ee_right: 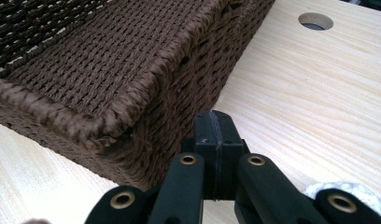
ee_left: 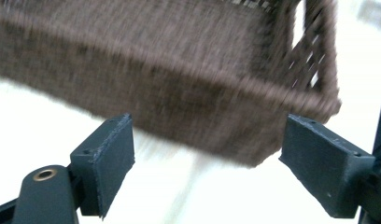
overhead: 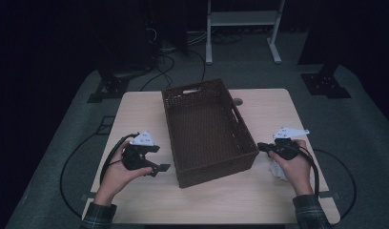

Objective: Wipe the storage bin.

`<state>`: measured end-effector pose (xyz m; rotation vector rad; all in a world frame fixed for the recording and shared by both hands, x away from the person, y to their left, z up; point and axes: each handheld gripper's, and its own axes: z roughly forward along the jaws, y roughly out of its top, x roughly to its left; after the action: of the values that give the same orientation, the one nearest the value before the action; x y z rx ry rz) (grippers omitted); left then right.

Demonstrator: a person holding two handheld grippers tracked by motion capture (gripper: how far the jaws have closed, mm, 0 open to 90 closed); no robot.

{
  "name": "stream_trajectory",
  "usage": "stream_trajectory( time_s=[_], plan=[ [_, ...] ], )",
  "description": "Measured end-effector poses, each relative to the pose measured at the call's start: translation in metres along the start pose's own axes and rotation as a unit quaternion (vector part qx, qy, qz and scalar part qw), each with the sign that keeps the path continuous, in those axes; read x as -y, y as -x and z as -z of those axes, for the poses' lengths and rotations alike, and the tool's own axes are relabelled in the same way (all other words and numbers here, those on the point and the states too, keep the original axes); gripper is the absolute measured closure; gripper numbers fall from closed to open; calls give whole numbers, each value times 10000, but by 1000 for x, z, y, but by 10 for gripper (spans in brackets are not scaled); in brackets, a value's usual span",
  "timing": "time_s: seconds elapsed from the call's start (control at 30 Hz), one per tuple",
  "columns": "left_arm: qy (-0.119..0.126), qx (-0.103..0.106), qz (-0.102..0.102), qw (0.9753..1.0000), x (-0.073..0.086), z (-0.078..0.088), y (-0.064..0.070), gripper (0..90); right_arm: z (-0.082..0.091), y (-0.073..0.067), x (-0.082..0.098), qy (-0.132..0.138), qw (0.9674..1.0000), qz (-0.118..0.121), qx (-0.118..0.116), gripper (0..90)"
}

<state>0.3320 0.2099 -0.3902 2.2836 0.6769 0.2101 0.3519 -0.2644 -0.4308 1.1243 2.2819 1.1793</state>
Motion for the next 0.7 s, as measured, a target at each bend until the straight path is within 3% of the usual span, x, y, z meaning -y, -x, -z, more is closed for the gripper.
stream_trajectory(
  time_s=[0.17,0.47,0.7],
  plan=[
    [-229,-147,203,9994,29,-5,-5,156,-1,-7,-3,3,9998,99,-150,897],
    [-554,-62,657,9963,73,-18,-6,156,-2,-26,-7,-57,9992,353,-200,897],
    [-719,-282,616,9951,92,-24,-4,124,-4,-37,-9,-78,9982,444,-406,896]
  ],
)
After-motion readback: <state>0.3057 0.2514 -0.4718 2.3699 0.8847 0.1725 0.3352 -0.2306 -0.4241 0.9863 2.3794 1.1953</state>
